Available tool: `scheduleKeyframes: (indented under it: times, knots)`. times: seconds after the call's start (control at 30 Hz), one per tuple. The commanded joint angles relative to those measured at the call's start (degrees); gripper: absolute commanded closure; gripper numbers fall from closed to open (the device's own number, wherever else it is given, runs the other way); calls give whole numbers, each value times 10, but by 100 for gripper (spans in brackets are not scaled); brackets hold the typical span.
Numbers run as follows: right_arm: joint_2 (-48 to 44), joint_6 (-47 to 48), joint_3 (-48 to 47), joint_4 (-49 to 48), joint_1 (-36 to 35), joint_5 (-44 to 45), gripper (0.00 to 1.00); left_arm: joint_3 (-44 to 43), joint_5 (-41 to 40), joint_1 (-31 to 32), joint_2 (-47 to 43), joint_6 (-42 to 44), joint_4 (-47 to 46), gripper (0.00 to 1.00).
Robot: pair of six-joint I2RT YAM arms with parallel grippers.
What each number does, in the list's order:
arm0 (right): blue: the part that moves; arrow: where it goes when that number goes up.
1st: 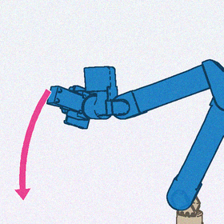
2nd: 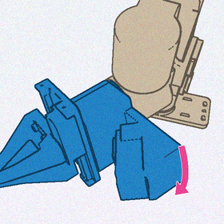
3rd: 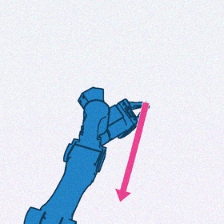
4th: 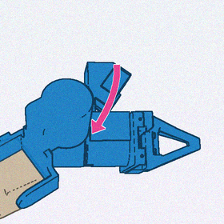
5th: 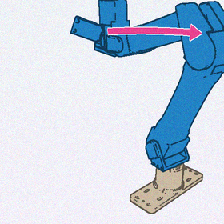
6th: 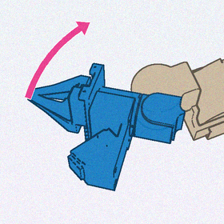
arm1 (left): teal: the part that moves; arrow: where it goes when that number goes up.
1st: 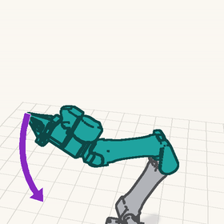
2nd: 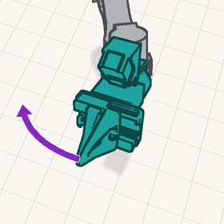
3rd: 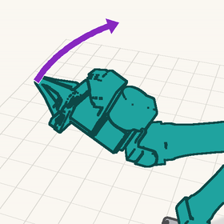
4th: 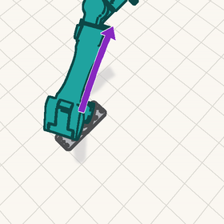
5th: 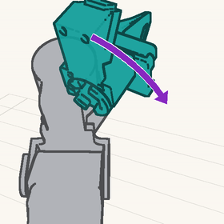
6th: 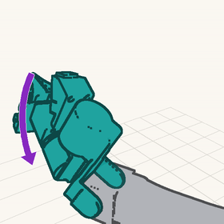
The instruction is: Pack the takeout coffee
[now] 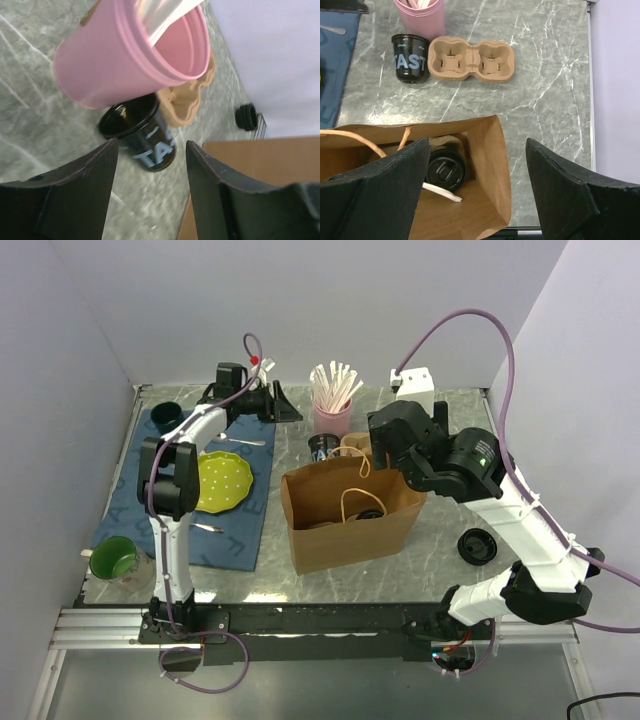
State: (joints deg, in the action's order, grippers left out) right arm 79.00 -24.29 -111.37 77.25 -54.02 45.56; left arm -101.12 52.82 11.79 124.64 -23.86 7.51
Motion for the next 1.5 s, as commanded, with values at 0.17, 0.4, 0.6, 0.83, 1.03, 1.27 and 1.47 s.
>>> scheduleKeyframes:
  times: [0.17, 0.4, 0.6, 0.83, 1.03, 1.27, 1.47]
  knots:
    - [-18, 28, -2, 16, 26, -7, 16, -86, 164, -9, 79, 88, 6, 37]
    - [-18, 39, -14, 18, 30, -8, 16, -109, 206, -2, 114, 80, -14, 35]
    - [-10, 44, -20, 21, 32, -11, 16, -113, 207, 10, 134, 72, -44, 34]
    - [-1, 32, -41, 41, 32, -16, 16, -109, 199, 16, 153, 45, -98, 33]
    - [-1, 22, -43, 49, 32, -19, 16, -124, 199, 21, 170, 38, -113, 34]
    - [1, 18, -42, 49, 33, -21, 16, -119, 194, 23, 174, 59, -90, 34]
    - [-4, 14, -28, 43, 33, -28, 16, -114, 214, 26, 178, 54, -101, 34]
